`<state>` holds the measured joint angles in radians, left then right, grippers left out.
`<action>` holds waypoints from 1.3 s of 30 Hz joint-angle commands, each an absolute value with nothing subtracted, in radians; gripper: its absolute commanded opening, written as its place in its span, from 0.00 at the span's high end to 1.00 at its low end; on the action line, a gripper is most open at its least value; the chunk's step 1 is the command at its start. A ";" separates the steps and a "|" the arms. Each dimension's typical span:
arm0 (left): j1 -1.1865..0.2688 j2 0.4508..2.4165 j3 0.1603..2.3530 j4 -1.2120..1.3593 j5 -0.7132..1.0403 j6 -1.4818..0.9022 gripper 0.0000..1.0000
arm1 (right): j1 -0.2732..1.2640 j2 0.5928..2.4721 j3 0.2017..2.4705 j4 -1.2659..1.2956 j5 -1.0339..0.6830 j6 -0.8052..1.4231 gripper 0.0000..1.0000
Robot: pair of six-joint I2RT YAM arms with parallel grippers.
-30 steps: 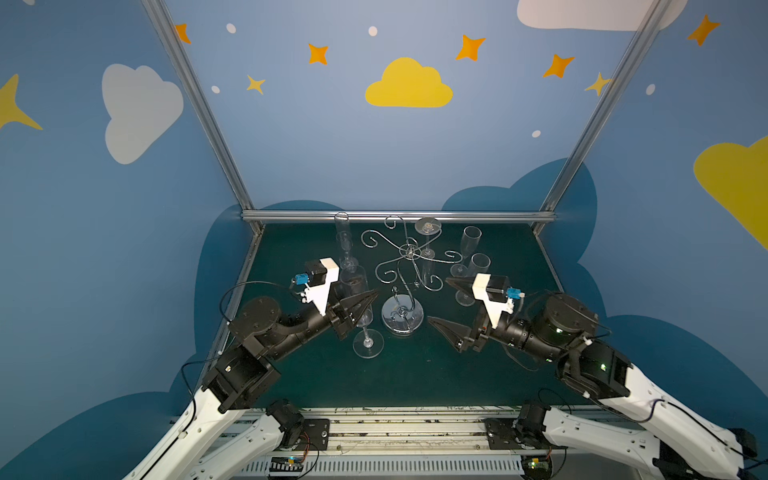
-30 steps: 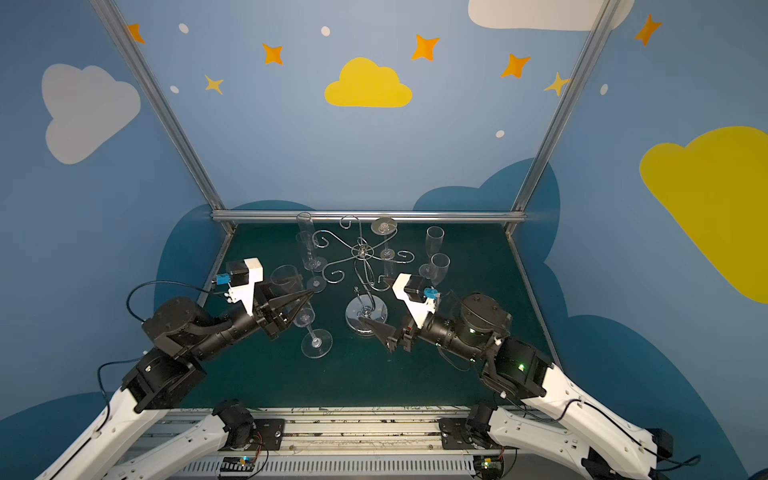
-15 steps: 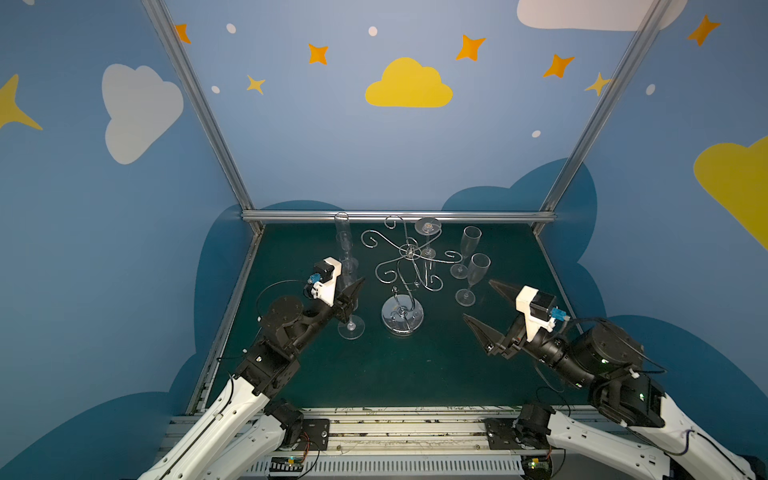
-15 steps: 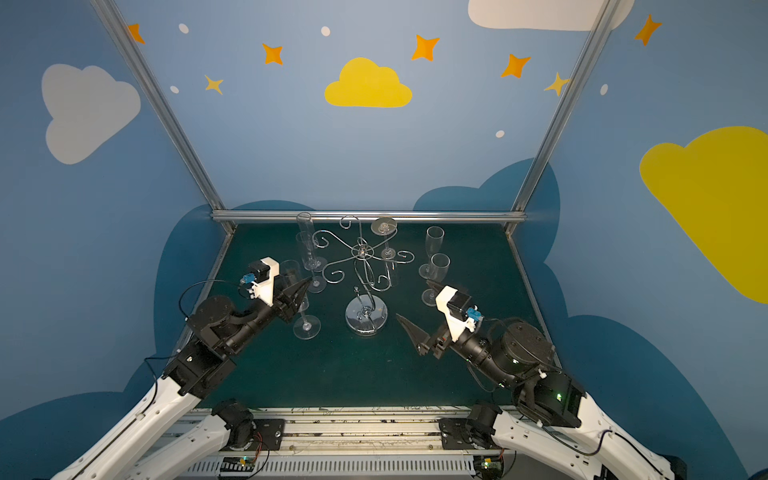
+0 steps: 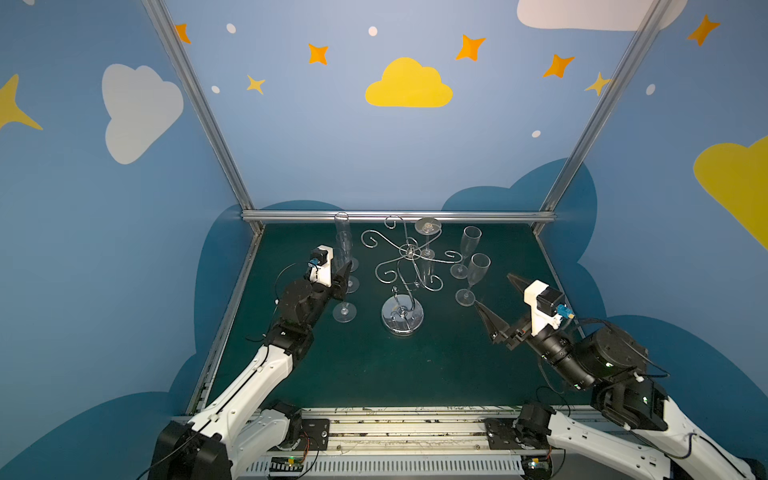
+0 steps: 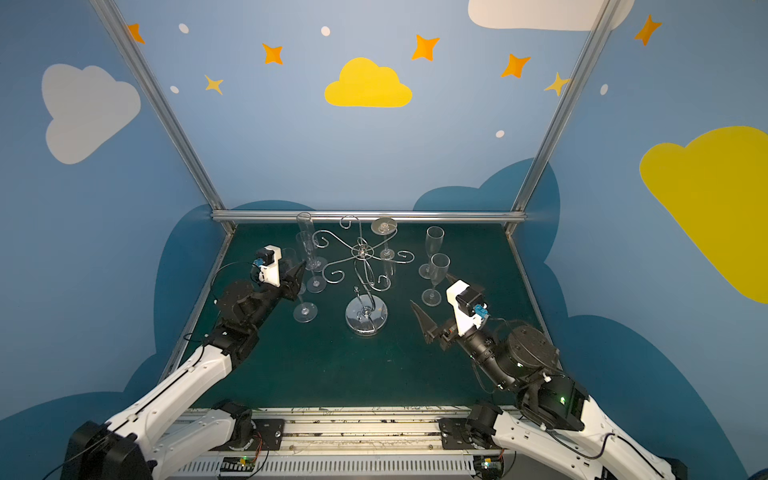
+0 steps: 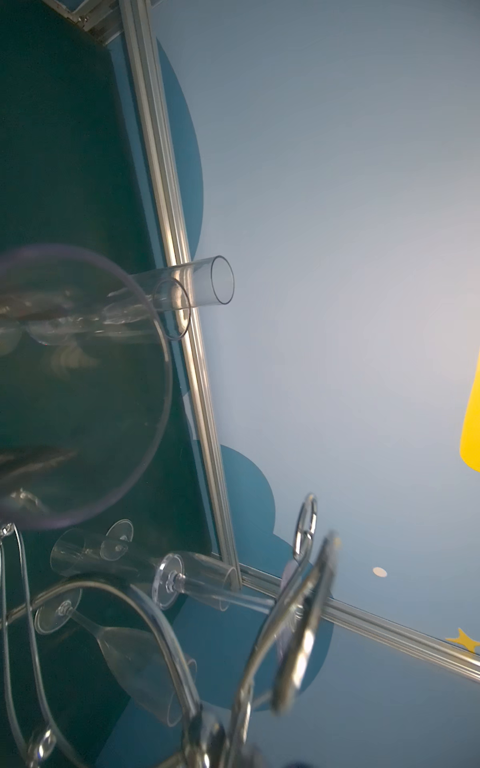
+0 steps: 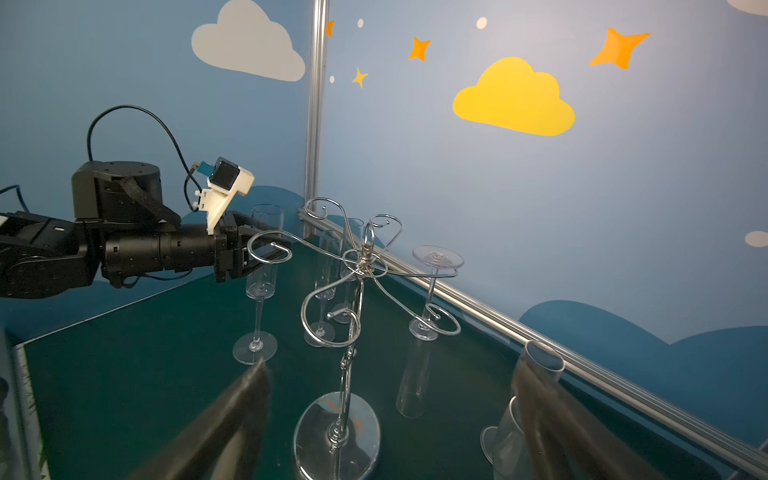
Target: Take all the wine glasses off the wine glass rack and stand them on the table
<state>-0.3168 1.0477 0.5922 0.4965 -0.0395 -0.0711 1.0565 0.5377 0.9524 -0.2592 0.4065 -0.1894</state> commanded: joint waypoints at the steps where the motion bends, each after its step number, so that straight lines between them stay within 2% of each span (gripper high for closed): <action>1: -0.296 1.106 0.591 0.651 -0.008 -0.073 0.66 | 1.050 0.551 0.951 -0.219 0.478 -0.220 0.09; 15: -0.286 1.373 0.621 0.835 -0.017 -0.090 0.67 | 1.008 0.549 0.936 -0.211 0.502 -0.227 0.09; 28: -0.284 1.432 0.595 0.868 -0.029 -0.083 0.68 | 0.962 0.550 0.931 -0.221 0.462 -0.200 0.08; 39: -0.284 1.433 0.568 0.824 -0.030 -0.078 0.62 | 0.951 0.529 0.920 -0.231 0.451 -0.183 0.08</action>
<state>-0.2882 1.4273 0.5804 0.8181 -0.0223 -0.0788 0.9569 0.5434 0.9302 -0.2375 0.4583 -0.1982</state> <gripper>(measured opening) 0.458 0.917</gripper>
